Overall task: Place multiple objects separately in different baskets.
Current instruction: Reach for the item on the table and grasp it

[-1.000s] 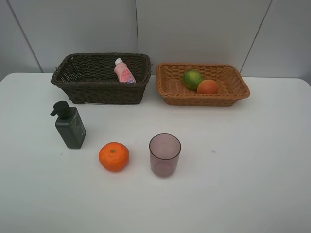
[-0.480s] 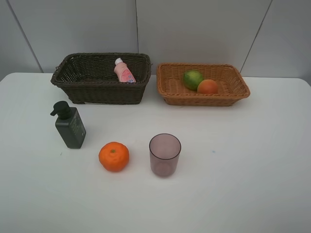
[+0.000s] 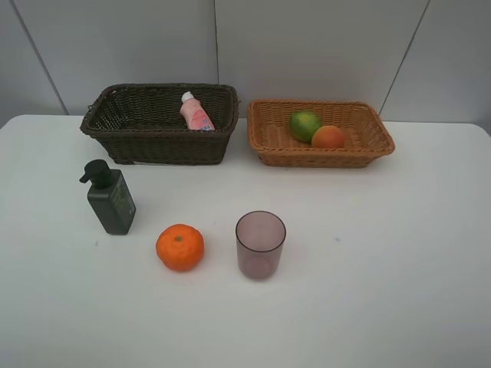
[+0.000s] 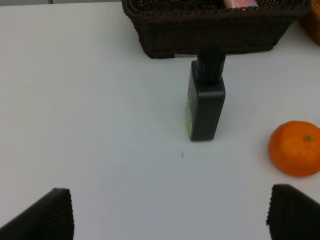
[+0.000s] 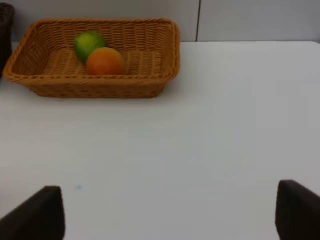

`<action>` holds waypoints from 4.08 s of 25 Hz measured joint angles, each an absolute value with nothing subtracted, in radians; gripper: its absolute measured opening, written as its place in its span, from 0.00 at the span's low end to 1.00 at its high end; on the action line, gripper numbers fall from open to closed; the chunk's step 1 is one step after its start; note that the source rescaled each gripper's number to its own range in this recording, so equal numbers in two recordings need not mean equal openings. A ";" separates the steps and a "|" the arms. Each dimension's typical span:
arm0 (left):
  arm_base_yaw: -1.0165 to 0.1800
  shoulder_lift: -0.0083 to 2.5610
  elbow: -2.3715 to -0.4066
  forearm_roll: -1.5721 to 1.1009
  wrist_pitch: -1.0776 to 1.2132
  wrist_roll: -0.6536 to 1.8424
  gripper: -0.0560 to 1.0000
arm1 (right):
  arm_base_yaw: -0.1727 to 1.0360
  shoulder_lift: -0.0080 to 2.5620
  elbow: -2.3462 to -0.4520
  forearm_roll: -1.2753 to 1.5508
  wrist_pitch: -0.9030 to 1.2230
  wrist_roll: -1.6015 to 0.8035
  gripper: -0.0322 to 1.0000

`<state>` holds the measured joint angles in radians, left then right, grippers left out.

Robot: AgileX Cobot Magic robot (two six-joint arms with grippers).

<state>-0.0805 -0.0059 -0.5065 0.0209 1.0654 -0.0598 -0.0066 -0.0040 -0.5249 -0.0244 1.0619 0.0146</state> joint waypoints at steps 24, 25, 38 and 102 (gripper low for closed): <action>-0.080 -0.006 -0.506 0.021 1.065 -0.060 1.00 | -0.012 -0.004 -0.525 0.000 1.062 0.034 0.80; -0.080 -0.006 -0.506 0.021 1.065 -0.060 1.00 | -0.012 -0.004 -0.525 0.000 1.062 0.034 0.80; -0.080 -0.006 -0.506 0.021 1.065 -0.060 1.00 | -0.012 -0.004 -0.525 0.000 1.062 0.034 0.80; -0.341 1.839 -1.131 0.129 0.783 -0.385 1.00 | -0.012 -0.004 -0.525 0.000 1.062 0.034 0.80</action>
